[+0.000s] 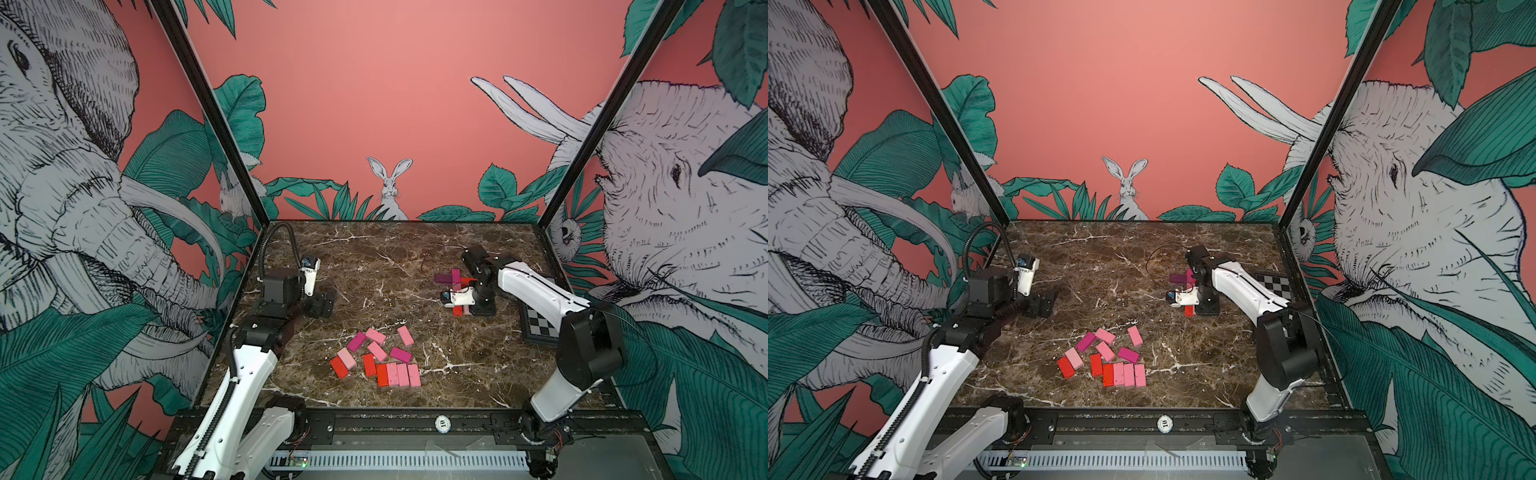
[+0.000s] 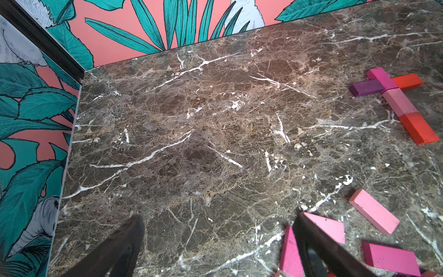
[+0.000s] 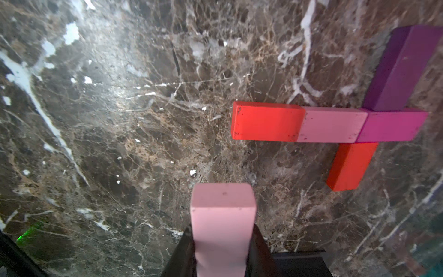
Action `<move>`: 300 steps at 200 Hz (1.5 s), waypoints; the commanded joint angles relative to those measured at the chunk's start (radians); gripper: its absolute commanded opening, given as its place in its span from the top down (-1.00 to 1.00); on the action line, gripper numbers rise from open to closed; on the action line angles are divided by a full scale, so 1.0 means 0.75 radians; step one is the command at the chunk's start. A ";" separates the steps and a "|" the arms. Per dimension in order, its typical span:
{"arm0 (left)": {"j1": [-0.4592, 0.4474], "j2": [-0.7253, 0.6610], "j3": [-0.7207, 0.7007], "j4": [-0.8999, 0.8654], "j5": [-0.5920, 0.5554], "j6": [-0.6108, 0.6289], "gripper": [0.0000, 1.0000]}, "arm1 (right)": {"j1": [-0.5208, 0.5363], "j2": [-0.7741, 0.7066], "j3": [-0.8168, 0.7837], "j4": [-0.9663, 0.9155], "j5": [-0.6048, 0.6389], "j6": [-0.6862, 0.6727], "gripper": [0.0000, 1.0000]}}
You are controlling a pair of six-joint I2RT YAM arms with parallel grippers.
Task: Assemble the letter t with building blocks
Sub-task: Assemble the building block at the center of the board.
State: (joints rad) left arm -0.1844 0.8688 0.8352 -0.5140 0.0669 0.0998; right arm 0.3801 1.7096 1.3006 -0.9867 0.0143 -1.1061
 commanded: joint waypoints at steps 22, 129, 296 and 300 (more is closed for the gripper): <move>0.000 -0.015 -0.013 0.006 -0.011 -0.014 -0.98 | -0.064 0.097 0.078 -0.014 -0.080 -0.083 1.00; 0.002 -0.006 -0.019 0.017 -0.025 -0.033 -0.99 | -0.108 0.229 0.057 0.126 -0.032 -0.045 1.00; 0.001 -0.005 -0.017 0.025 -0.031 -0.040 -0.98 | -0.114 0.310 0.033 0.101 -0.048 0.018 1.00; 0.001 -0.004 -0.017 0.023 -0.032 -0.039 -0.98 | -0.114 0.312 0.034 0.099 -0.050 0.018 1.00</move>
State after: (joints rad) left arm -0.1844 0.8692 0.8337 -0.5056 0.0444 0.0746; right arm 0.2989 1.9255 1.3273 -0.8623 -0.0055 -1.1042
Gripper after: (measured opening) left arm 0.991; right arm 0.279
